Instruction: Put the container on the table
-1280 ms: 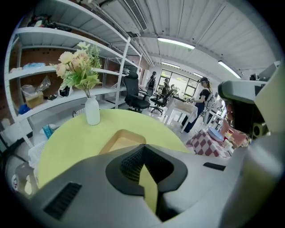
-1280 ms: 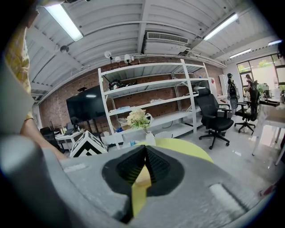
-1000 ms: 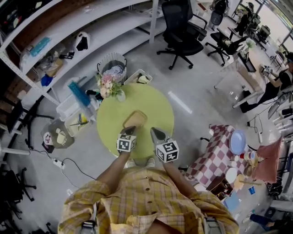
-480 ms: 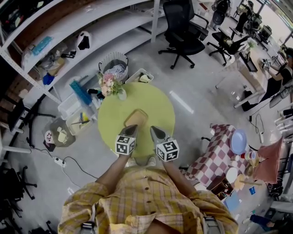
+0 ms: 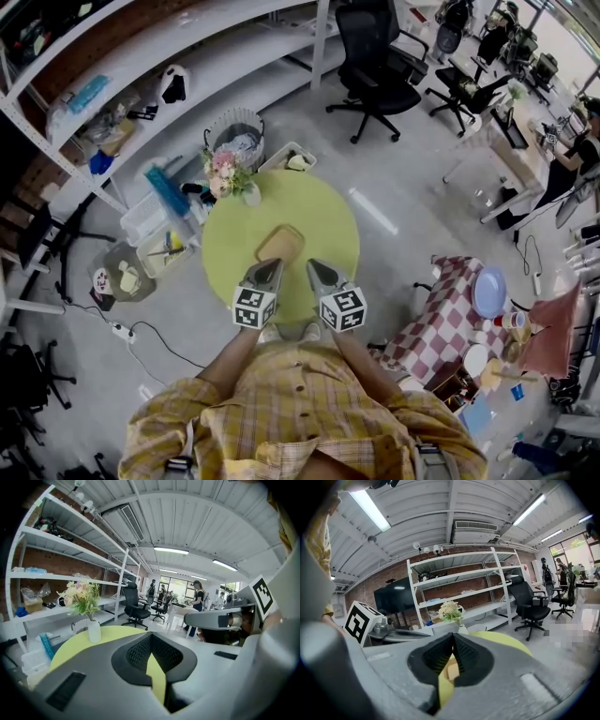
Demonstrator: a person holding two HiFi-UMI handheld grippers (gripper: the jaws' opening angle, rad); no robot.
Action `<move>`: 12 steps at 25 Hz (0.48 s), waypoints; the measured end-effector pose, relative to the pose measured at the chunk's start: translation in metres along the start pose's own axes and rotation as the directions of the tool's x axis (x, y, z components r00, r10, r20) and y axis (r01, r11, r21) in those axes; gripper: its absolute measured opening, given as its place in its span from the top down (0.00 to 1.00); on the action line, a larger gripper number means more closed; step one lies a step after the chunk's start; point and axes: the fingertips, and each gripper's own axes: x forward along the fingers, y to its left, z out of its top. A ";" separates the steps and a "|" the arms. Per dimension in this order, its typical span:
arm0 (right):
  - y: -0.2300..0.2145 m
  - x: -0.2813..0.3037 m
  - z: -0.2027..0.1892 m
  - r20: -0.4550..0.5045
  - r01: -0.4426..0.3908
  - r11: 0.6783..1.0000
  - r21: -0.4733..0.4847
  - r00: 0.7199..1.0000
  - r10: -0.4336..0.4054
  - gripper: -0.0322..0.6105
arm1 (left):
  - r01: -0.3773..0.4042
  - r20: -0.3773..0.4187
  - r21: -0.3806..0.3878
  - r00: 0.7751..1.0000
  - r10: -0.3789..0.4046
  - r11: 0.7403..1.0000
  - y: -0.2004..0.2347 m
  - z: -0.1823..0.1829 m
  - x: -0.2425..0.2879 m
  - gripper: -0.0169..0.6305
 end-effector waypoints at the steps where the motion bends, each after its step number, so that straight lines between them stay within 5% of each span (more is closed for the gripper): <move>1: 0.000 0.000 0.000 0.000 -0.002 1.000 0.001 1.000 0.002 0.95 | 0.000 0.006 0.002 1.000 0.000 1.000 -0.001 0.003 -0.002 0.97; 12: 0.011 0.002 0.007 0.022 -0.028 1.000 -0.006 0.999 0.028 0.95 | -0.021 0.072 0.072 0.997 0.016 0.997 -0.010 0.027 -0.019 0.97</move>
